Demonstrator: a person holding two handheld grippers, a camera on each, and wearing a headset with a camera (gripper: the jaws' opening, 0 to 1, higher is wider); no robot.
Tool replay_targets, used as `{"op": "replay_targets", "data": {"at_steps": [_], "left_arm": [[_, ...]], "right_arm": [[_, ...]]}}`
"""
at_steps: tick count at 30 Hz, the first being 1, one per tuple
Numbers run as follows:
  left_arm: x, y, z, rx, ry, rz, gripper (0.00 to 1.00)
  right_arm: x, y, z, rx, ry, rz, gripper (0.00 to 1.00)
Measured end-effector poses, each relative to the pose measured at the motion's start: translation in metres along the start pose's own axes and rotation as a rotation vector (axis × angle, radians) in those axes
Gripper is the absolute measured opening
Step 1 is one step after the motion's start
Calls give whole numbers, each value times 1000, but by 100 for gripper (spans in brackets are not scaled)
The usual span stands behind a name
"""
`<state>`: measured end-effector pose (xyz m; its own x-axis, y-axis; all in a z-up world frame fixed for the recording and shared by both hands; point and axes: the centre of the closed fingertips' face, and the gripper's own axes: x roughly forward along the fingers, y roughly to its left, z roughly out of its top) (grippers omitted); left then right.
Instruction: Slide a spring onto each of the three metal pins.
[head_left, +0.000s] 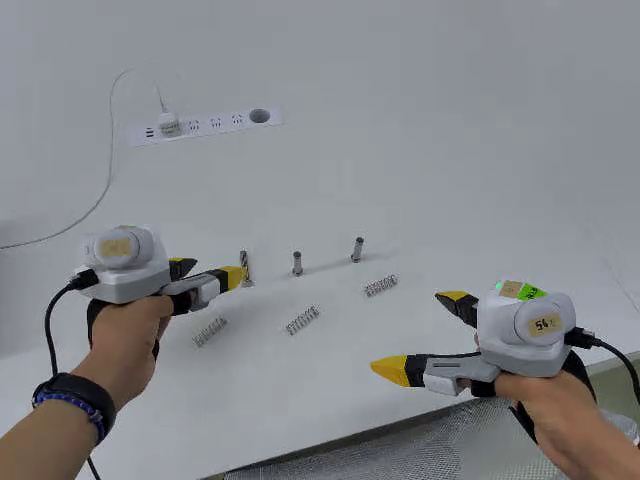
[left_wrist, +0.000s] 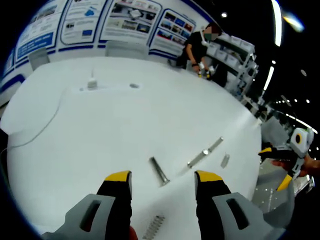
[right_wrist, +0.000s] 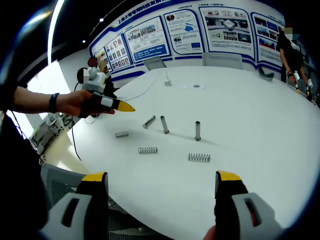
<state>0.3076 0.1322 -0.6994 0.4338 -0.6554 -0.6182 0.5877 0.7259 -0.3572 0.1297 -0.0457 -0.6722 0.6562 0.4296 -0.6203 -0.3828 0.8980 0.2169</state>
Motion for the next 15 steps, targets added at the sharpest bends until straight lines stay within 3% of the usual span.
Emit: {"op": "replay_targets", "data": {"at_steps": [5, 15], "left_arm": [[17, 2, -2, -19, 18, 12, 41], [44, 4, -11, -41, 55, 24, 35]], "right_arm": [[1, 0, -1, 3, 4, 1, 89], [0, -3, -3, 8, 8, -4, 89]]}}
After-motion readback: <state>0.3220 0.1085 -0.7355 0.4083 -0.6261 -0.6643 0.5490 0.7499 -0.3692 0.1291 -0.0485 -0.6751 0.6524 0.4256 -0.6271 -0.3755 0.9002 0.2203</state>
